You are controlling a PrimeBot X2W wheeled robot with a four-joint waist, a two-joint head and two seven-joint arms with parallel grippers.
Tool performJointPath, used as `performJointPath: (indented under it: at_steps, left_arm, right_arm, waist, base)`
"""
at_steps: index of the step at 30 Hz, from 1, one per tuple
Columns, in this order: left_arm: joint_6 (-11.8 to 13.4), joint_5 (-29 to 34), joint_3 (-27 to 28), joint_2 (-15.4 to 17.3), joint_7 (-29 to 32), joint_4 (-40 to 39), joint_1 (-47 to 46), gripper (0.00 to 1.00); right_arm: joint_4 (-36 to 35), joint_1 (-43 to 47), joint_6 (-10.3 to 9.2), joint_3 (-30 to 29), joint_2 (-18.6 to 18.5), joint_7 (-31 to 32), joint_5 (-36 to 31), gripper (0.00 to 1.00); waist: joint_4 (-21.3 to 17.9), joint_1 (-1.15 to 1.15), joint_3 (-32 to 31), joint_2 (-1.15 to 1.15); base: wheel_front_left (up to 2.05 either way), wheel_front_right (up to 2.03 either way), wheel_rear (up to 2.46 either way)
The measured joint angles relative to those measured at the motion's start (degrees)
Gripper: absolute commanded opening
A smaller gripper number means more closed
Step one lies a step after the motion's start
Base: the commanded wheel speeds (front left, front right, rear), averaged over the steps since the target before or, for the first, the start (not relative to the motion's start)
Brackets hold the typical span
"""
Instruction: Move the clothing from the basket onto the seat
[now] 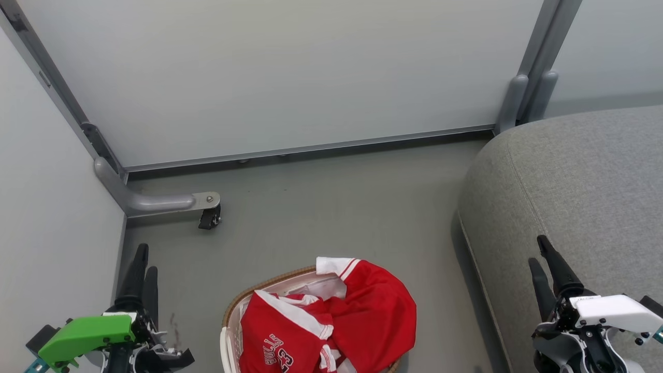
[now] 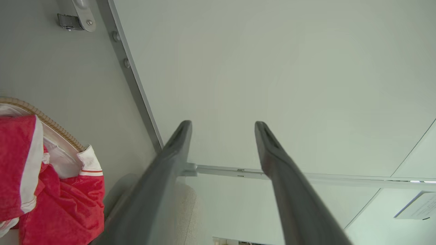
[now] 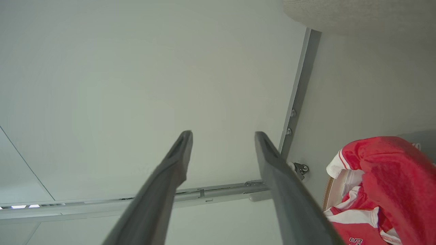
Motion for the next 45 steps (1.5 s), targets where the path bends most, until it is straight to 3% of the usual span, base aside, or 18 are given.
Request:
performJointPath:
  at_steps: [7,20,45]
  left_arm:
    - [0.04,5.86,-0.32,0.26,-2.05,0.70,-0.17,1.00]
    - [0.90,24.41,-2.92,1.27,-5.44,1.26,-1.31,1.00]
    - [5.69,47.00,-11.21,4.48,-10.58,2.61,-2.64,1.00]
  right_arm:
    - [0.13,-0.38,-0.01,1.38,-1.18,-2.03,-4.19,1.00]
    - [0.11,-2.73,0.00,3.41,-2.54,-5.39,-20.97,1.00]
    - [1.82,-4.93,0.00,8.16,-4.22,-10.65,-44.73,1.00]
  waist:
    - [-0.06,0.00,0.13,0.00]
    - [-0.34,0.00,0.45,0.00]
    - [-0.52,0.00,0.54,0.00]
  base:
    - [0.00,0.00,0.00]
    - [0.00,0.00,0.00]
    - [0.00,0.00,0.00]
